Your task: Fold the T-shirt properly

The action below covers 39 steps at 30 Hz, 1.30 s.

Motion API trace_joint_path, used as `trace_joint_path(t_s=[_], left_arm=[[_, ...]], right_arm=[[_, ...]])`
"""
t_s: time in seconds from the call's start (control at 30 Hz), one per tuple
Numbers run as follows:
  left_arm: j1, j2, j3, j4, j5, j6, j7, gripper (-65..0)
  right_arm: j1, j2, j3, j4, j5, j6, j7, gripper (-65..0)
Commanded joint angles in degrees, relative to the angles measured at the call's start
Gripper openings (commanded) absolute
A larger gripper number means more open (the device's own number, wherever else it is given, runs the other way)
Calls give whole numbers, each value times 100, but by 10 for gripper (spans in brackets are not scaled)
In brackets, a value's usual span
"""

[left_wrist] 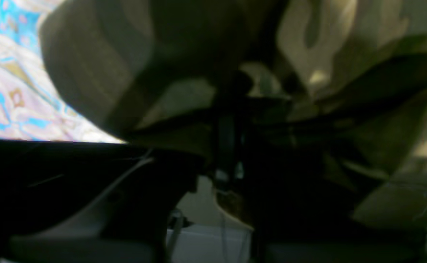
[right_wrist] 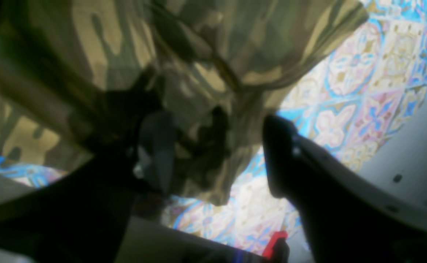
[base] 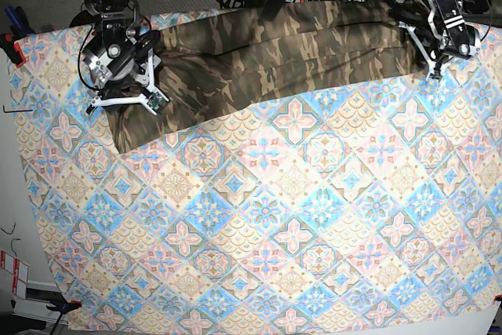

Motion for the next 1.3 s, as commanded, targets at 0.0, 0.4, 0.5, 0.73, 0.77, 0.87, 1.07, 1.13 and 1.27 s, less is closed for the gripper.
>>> trace_joint_path(t_s=[0.0, 0.4, 0.5, 0.73, 0.77, 0.87, 1.07, 1.13, 1.27], left_arm=[[52, 401, 218, 125, -1195, -209, -472, -577], [351, 709, 499, 1848, -1186, -209, 214, -598], [360, 718, 517, 1874, -1186, -209, 249, -601], [52, 551, 438, 1874, -1195, -209, 328, -601], [-62, 525, 367, 1874, -1195, -209, 390, -601], [-537, 481, 68, 1874, -1195, -209, 509, -601], [-1433, 67, -2, 1865, -1186, -209, 509, -601], [-1662, -38, 7, 1848, -1177, -209, 509, -601], [-1961, -117, 121, 1830, -1177, -209, 509, -601]], right_arm=[[26, 40, 20, 90, -13, -29, 27, -276], [26, 31, 20, 90, -13, -29, 27, -276], [26, 31, 20, 90, -13, -29, 27, -276], [26, 31, 29, 90, -13, -29, 36, -276], [26, 31, 29, 90, -13, -29, 36, -276], [26, 31, 37, 90, -13, -29, 36, -276], [35, 31, 336, 90, -13, -29, 36, -276], [35, 31, 389, 90, -13, -29, 36, -276], [35, 31, 389, 90, -13, -29, 36, -276]])
